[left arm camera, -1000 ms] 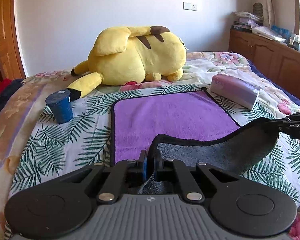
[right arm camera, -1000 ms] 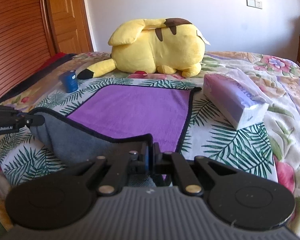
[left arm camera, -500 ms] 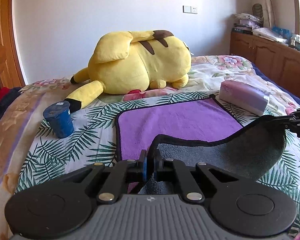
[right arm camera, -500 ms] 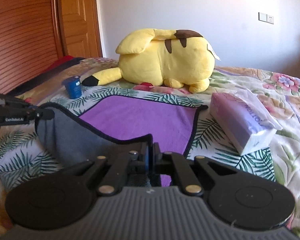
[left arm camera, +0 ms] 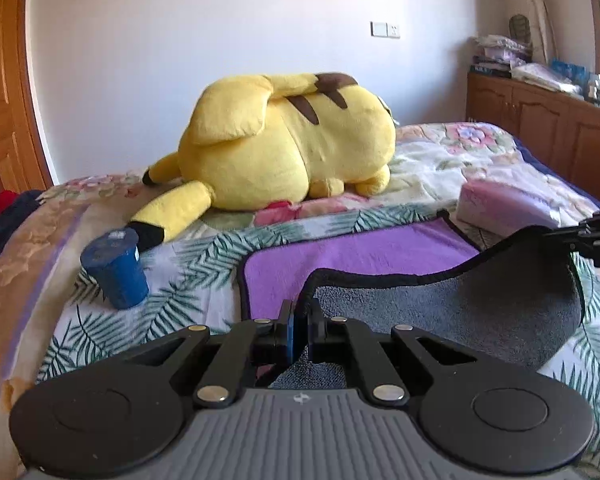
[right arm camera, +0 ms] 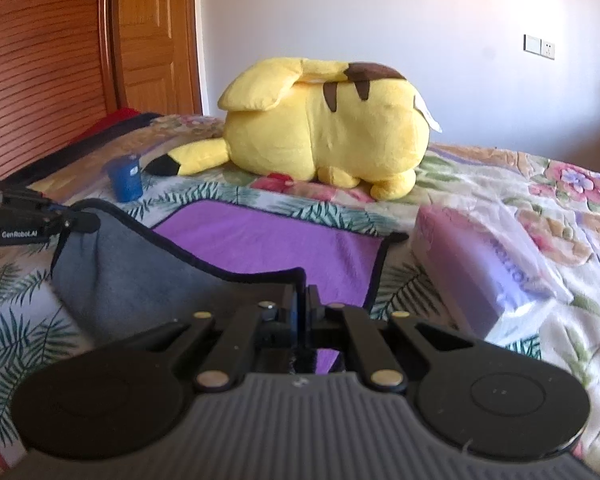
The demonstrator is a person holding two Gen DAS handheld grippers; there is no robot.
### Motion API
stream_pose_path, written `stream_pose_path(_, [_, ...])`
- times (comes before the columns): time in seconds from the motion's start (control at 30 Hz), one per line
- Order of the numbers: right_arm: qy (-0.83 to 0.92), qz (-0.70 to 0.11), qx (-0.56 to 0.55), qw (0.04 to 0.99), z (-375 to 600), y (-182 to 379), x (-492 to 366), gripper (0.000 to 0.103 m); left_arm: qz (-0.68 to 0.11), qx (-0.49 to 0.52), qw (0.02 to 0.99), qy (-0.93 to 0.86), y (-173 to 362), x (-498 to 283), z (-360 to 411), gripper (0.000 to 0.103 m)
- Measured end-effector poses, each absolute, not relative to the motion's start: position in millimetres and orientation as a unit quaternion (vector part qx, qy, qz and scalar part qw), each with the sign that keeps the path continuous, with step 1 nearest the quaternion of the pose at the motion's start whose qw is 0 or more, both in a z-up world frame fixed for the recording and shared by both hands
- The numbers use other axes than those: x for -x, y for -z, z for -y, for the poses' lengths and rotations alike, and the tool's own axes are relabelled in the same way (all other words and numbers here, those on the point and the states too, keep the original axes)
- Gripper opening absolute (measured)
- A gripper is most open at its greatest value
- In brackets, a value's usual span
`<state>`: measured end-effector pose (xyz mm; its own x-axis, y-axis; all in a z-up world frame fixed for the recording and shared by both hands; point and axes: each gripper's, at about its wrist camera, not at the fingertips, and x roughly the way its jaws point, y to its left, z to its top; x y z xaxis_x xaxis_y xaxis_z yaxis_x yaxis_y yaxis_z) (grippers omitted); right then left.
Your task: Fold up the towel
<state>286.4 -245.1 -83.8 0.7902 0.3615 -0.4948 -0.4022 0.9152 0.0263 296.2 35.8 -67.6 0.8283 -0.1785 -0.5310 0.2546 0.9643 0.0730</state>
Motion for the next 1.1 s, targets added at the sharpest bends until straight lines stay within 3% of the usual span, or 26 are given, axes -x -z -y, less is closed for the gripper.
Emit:
stream_pose_path(0.43, [-0.195,-0.208,0.026,0.958,249,69,-318,0.004,-0.229,-0.082,0.965,0.103,47,-328,-32,0.006])
stream_pose_path(1.1, [-0.154,-0.183,0.045,0.97,241,75,-377,0.004,-0.241,-0.096,0.962,0.082,58,-402,-23,0.006])
